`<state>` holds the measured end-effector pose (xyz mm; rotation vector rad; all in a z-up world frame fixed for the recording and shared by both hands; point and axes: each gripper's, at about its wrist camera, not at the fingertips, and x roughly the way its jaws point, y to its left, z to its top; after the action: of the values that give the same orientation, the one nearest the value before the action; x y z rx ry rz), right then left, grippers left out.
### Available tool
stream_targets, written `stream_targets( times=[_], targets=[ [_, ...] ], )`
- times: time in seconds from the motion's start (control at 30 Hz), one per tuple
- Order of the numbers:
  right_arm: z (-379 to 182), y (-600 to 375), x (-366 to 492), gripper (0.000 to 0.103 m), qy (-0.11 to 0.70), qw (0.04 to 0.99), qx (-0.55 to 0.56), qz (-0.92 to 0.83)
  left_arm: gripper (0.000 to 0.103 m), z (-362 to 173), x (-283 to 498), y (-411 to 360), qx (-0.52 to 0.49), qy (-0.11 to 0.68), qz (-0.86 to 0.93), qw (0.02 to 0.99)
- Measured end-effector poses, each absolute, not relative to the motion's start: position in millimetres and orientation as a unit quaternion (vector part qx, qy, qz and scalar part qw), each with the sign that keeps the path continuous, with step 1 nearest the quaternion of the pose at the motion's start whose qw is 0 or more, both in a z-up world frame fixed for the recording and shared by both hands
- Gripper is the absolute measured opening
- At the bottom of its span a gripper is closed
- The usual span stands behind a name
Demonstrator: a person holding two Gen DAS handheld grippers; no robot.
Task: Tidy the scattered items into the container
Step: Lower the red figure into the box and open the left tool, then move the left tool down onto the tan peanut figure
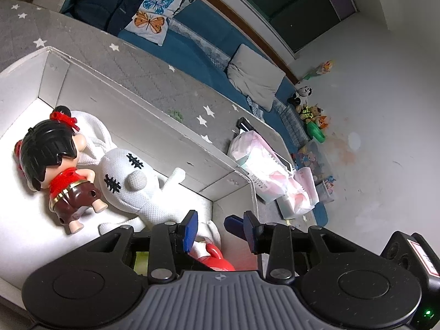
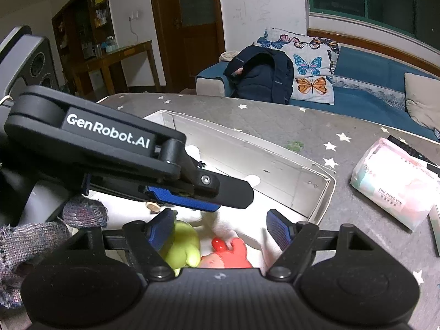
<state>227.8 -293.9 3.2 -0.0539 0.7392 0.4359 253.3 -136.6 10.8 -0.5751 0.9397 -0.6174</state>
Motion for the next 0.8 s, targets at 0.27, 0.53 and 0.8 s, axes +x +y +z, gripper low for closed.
stream_targets(
  times=[0.27, 0.53, 0.8],
  targets=[
    [8, -290, 216, 0.076, 0.35, 0.911, -0.023, 0.215, 0.039, 19, 241, -129, -0.268, 0.427, -0.286, 0.815],
    [21, -284, 194, 0.076, 0.328, 0.919, -0.011, 0.218, 0.039, 32, 219, -118, -0.264, 0.407, -0.286, 0.826],
    [30, -269, 157, 0.076, 0.302, 0.924, -0.03, 0.232, 0.039, 46, 187, -108, -0.246, 0.384, -0.28, 0.845]
  ],
)
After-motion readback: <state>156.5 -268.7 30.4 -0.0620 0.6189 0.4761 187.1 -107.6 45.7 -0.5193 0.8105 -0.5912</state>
